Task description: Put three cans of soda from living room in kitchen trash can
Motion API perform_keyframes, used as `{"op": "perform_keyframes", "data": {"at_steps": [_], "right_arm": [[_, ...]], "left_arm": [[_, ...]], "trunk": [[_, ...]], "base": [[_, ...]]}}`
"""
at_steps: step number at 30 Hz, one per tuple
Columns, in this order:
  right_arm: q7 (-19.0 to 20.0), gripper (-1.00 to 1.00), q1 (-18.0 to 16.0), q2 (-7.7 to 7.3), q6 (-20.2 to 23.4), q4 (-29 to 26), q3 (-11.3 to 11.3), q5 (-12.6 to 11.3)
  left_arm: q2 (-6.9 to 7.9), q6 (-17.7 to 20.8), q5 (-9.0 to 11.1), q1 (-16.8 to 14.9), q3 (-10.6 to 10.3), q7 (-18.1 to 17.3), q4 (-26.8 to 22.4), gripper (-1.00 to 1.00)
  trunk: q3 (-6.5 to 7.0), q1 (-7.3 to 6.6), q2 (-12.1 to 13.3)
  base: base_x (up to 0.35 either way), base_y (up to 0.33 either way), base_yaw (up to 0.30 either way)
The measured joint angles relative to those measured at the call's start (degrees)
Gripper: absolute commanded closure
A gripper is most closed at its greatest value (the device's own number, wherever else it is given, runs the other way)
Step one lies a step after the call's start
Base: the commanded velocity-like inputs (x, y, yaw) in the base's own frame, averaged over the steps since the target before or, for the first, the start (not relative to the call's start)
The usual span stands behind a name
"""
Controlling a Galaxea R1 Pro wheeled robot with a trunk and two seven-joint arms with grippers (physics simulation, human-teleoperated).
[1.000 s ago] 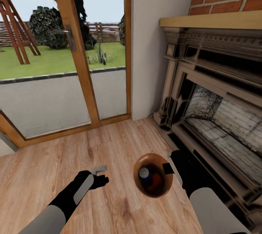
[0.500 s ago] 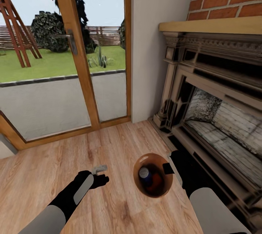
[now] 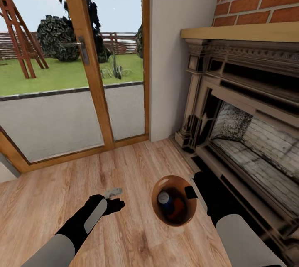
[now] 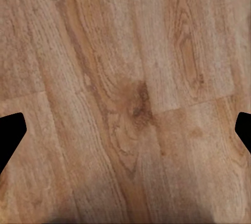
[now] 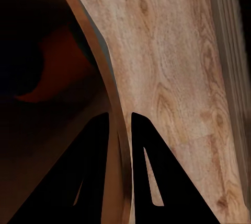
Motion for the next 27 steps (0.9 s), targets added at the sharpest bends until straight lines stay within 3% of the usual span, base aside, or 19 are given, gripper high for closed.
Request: {"op": "perform_keyframes", "data": {"at_steps": [2, 7, 19, 27], "right_arm": [[0.00, 1.00, 0.06, 0.00, 0.00, -0.02, 1.91, 0.04], [0.02, 1.00, 0.08, 0.00, 0.00, -0.03, 3.50, -0.03], [0.06, 1.00, 0.09, 0.19, 0.00, -0.07, 4.03, -0.07], [0.09, 1.00, 0.09, 0.72, 0.00, -0.05, 4.05, -0.94]], "left_arm": [[0.02, -0.43, -0.01, 0.00, 0.00, 0.01, 0.00, -1.00], [-0.01, -0.65, -0.01, 0.00, 0.00, 0.00, 0.00, -1.00], [0.02, -0.73, -0.06, 0.00, 0.00, 0.00, 0.00, -1.00], [0.03, -0.79, -0.09, 0.20, 0.00, 0.00, -0.01, -1.00]], "trunk": [[0.00, 0.00, 0.00], [0.01, 0.00, 0.00], [0.01, 0.00, 0.00], [0.01, 0.00, 0.00]], "base": [[0.000, 0.000, 0.000], [0.000, 0.045, 0.000], [0.000, 0.225, 0.020], [0.000, 0.061, 0.138]]}}
